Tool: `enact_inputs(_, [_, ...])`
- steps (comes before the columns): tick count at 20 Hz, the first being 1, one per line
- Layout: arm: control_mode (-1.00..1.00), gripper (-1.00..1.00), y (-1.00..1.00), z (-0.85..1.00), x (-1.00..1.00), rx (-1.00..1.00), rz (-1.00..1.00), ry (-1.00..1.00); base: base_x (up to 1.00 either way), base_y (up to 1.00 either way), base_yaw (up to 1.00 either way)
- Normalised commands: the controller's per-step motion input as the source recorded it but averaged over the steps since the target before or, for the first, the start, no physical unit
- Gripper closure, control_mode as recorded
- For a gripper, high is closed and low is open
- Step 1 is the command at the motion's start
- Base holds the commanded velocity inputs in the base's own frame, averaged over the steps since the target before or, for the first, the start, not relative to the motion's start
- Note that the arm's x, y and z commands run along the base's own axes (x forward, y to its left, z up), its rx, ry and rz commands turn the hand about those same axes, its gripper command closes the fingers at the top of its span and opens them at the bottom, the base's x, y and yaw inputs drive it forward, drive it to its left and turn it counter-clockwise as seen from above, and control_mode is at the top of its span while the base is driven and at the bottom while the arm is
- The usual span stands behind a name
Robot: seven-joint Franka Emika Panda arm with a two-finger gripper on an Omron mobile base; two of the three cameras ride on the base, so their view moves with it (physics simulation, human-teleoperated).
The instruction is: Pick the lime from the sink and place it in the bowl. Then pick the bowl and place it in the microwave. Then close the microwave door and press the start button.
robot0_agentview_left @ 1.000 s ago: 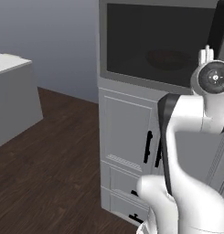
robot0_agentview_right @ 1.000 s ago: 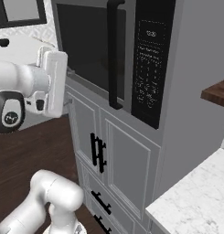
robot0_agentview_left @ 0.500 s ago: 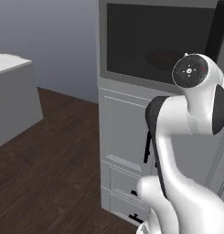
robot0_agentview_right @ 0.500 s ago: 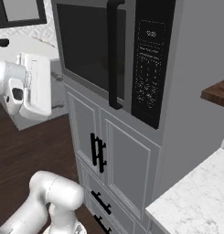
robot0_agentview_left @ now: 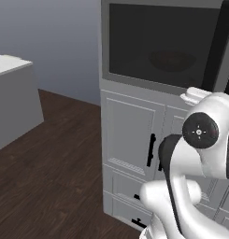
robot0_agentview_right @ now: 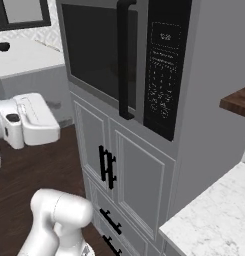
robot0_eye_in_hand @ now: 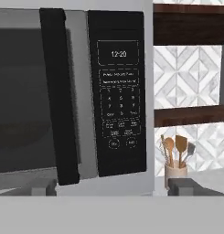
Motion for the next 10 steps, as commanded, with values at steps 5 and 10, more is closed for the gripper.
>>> enact_inputs(5, [-1.0,1.0,-0.26,-0.03,0.02,-0.09,0.19,0.01,0.0,0.0,0.0])
enact_inputs(10, [-1.0,1.0,-0.28,-0.08,0.01,0.01,0.0,0.01,0.0,0.0,0.0])
